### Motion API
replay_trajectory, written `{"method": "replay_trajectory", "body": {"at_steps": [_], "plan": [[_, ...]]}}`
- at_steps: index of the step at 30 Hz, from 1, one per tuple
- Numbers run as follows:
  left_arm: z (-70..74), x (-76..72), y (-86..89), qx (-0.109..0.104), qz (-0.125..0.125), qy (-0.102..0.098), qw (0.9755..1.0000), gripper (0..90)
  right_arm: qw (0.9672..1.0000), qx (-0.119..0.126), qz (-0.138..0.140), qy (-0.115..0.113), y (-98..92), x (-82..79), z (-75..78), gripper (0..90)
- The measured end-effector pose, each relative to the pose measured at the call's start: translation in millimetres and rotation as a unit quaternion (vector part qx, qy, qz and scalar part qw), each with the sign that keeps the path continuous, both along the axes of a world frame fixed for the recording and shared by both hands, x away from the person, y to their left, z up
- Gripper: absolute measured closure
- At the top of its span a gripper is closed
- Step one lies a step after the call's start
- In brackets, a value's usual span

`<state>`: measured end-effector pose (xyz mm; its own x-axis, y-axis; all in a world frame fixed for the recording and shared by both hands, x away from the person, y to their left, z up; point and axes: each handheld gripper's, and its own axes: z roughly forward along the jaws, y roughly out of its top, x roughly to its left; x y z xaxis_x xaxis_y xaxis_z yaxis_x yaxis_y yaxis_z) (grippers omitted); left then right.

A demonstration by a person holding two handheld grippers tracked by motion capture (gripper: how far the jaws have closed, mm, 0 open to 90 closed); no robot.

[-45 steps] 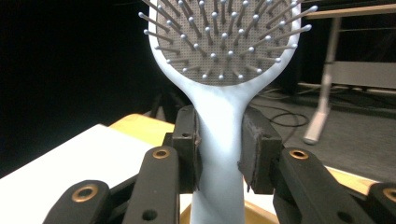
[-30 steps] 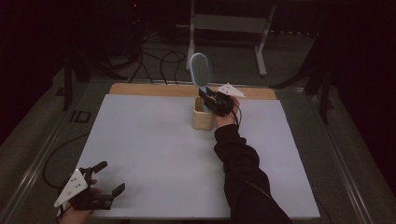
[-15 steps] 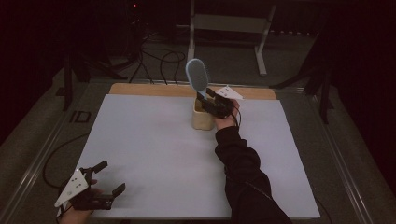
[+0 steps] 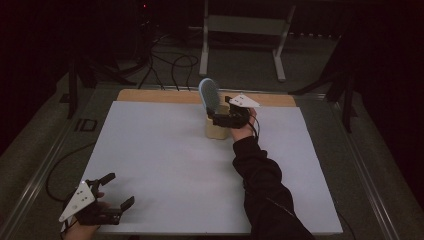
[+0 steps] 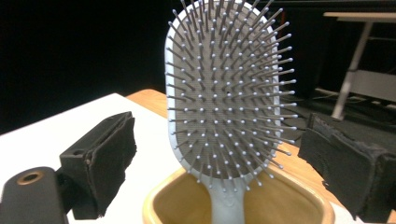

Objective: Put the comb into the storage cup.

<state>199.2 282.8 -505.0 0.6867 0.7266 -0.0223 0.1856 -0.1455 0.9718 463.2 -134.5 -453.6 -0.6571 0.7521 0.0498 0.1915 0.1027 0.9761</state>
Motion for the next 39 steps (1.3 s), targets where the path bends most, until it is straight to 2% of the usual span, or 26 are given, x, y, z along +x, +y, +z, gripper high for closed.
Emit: {"method": "replay_trajectory", "body": {"at_steps": [5, 15, 26, 39], "plan": [[0.0, 0.0, -0.3, 0.0, 0.0, 0.0, 1.0, 0.0, 0.9999, -0.011, 0.002, 0.006, -2.0, 0.9, 2.2, 9.5], [0.2, 0.4, -0.6, 0.001, 0.0, -0.001, 1.0, 0.0, 0.9992, -0.022, 0.028, 0.02, -5.2, 0.0, 9.2, 9.5], [0.5, -0.5, -0.2, 0.001, 0.001, 0.0, 1.0, 0.0, 0.9989, -0.026, 0.031, 0.022, -10.2, -4.8, 20.8, 9.5], [0.7, -0.7, -0.2, 0.002, 0.002, -0.001, 1.0, 0.0, 0.9984, -0.031, 0.032, 0.034, -14.7, -16.7, 21.2, 9.6]]}}
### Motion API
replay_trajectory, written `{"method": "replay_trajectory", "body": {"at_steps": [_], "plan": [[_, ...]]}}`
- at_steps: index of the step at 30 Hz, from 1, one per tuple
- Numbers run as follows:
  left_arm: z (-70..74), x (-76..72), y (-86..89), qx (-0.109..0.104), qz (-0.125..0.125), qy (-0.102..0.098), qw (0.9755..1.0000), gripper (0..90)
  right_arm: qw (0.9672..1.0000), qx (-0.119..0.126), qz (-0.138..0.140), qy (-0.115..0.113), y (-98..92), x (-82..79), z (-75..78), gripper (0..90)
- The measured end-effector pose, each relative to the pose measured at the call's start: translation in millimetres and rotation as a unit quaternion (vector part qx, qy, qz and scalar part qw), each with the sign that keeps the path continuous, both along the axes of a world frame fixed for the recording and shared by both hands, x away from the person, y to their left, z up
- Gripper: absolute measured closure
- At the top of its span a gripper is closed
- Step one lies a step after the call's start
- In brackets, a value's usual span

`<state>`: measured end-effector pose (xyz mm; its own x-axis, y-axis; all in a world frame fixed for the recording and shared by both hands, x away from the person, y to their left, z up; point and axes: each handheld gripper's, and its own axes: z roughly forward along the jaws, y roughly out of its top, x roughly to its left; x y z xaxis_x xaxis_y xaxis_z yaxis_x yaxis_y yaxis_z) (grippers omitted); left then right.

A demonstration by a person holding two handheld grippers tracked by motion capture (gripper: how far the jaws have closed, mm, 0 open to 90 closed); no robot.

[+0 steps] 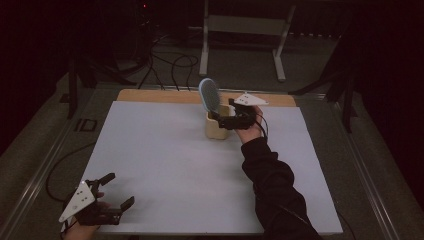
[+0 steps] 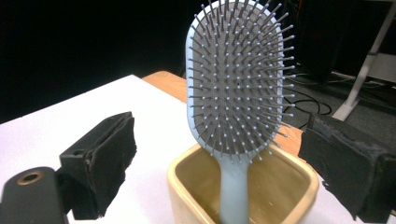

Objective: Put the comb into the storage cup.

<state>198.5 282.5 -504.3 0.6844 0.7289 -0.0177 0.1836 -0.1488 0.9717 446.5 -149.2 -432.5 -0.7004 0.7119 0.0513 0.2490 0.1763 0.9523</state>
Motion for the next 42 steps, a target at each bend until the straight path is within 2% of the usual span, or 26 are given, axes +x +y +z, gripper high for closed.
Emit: {"method": "replay_trajectory", "body": {"at_steps": [7, 25, 33, 42], "plan": [[0.1, -0.2, -0.1, 0.0, 0.0, 0.0, 1.0, 0.0, 0.9999, -0.009, -0.004, 0.003, -5.7, -8.1, 0.0, 9.6], [0.4, -0.3, -0.9, 0.003, -0.001, -0.001, 1.0, 0.0, 0.9998, -0.005, -0.017, 0.005, -35.6, -34.2, -1.5, 9.6], [0.4, -0.2, -1.5, 0.004, -0.001, -0.002, 1.0, 0.0, 0.9998, -0.014, -0.01, 0.006, -46.7, -52.9, -11.1, 9.6], [0.6, -0.3, -1.5, 0.005, -0.001, -0.002, 1.0, 0.0, 0.9998, -0.012, -0.008, 0.015, -56.6, -69.5, -21.4, 9.6]]}}
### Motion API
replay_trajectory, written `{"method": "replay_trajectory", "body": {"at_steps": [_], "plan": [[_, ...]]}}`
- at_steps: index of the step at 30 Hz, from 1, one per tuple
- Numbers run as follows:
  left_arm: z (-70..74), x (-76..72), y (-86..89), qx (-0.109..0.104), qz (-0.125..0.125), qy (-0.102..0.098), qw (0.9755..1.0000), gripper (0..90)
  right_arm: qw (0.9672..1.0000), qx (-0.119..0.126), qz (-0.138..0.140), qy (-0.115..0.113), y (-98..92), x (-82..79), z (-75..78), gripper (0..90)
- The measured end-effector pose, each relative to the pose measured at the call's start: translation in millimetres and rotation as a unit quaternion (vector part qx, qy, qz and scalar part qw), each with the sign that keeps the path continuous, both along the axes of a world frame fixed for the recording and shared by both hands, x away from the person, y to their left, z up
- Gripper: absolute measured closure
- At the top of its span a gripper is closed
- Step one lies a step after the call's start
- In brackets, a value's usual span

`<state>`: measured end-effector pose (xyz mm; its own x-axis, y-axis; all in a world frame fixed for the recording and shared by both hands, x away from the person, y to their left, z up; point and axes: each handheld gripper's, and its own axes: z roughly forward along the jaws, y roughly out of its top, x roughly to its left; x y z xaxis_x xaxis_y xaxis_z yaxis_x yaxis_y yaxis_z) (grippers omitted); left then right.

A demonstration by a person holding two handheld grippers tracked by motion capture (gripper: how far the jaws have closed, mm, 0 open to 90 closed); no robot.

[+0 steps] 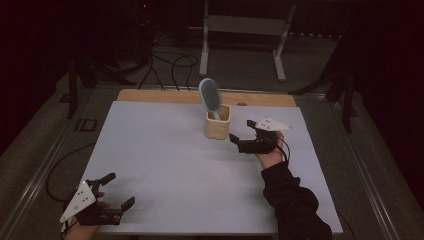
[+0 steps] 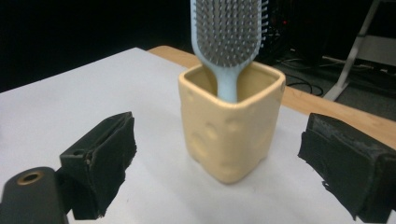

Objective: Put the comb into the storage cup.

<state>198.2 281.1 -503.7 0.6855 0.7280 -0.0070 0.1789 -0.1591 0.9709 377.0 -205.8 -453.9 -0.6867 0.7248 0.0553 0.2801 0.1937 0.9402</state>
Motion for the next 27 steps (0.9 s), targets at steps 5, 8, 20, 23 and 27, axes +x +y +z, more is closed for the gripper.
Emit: {"method": "replay_trajectory", "body": {"at_steps": [5, 8, 20, 23, 27], "plan": [[0.2, -0.3, 0.3, 0.001, 0.0, 0.0, 1.0, 0.0, 1.0, 0.006, 0.001, 0.005, -8.8, -14.5, -7.1, 9.6], [0.2, -0.1, 0.3, 0.0, 0.0, 0.0, 1.0, 0.0, 0.9999, 0.008, 0.004, 0.007, -12.7, -21.8, -10.7, 9.6], [0.4, -0.3, 0.5, -0.001, 0.0, 0.0, 1.0, 0.0, 0.9994, 0.015, 0.027, 0.014, -28.2, -56.6, -21.3, 9.6], [0.3, -0.3, 0.4, 0.0, 0.0, 0.0, 1.0, 0.0, 0.9993, 0.017, 0.027, 0.019, -32.3, -64.0, -24.2, 9.6], [0.5, -0.4, 0.9, 0.0, -0.001, 0.0, 1.0, 0.0, 0.9989, 0.016, 0.036, 0.025, -39.3, -75.3, -28.2, 9.6]]}}
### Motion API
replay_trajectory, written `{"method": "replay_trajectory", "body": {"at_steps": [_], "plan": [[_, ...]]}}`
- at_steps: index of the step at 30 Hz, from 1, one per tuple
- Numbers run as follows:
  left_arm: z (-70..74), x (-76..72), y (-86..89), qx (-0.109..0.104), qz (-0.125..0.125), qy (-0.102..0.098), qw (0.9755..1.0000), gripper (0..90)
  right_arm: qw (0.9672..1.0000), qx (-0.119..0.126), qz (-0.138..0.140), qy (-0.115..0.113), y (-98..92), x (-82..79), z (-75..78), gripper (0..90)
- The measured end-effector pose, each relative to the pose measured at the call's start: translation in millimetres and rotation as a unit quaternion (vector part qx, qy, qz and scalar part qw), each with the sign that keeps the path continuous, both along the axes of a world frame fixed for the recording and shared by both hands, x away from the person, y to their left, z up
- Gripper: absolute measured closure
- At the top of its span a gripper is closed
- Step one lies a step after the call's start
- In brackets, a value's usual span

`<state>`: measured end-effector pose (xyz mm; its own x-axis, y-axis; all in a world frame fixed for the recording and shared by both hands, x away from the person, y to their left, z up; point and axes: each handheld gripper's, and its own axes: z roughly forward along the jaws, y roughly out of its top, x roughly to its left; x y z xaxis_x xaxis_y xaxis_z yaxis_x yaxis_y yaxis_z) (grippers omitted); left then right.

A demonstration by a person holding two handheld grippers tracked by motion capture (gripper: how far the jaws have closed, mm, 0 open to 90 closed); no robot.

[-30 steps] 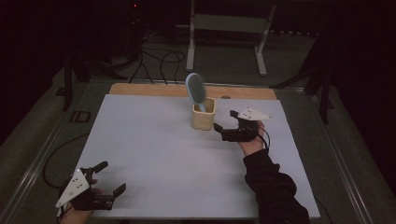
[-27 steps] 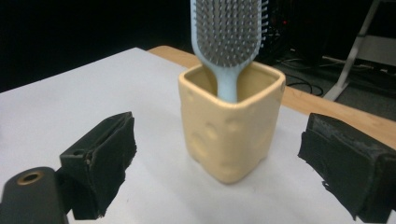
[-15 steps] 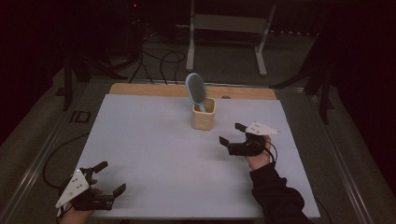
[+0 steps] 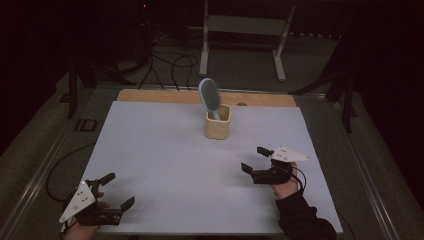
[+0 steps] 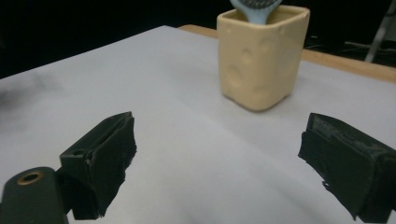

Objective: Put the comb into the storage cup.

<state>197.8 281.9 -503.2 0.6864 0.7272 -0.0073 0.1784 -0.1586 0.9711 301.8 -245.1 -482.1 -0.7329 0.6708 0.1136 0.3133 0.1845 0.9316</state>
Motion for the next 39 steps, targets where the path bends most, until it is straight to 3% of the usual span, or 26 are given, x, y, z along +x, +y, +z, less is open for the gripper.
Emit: {"method": "replay_trajectory", "body": {"at_steps": [12, 15, 19, 25, 31, 39], "plan": [[-0.2, 0.0, -0.3, -0.001, -0.001, 0.001, 1.0, 0.0, 0.9999, -0.002, -0.002, 0.012, -24.5, -27.1, -12.4, 9.6], [-0.5, 0.1, -0.7, 0.0, -0.001, 0.001, 1.0, 0.0, 0.9999, -0.014, -0.004, 0.001, -28.2, -32.1, -14.2, 9.6], [-0.5, 0.1, -0.7, 0.0, -0.001, 0.001, 1.0, 0.0, 0.9996, -0.025, -0.016, -0.002, -33.8, -40.9, -15.6, 9.6], [-0.8, -0.1, -0.8, 0.0, -0.001, 0.002, 1.0, 0.0, 0.9992, -0.022, -0.033, 0.005, -45.3, -49.8, -19.1, 9.6], [-1.1, 0.1, -1.1, 0.0, -0.001, 0.002, 1.0, 0.0, 0.999, -0.008, -0.04, 0.017, -54.6, -53.0, -24.4, 9.6], [-1.3, 0.0, -1.3, 0.004, -0.001, 0.002, 1.0, 0.0, 0.9984, -0.024, -0.037, 0.036, -52.7, -48.9, -29.8, 9.6]]}}
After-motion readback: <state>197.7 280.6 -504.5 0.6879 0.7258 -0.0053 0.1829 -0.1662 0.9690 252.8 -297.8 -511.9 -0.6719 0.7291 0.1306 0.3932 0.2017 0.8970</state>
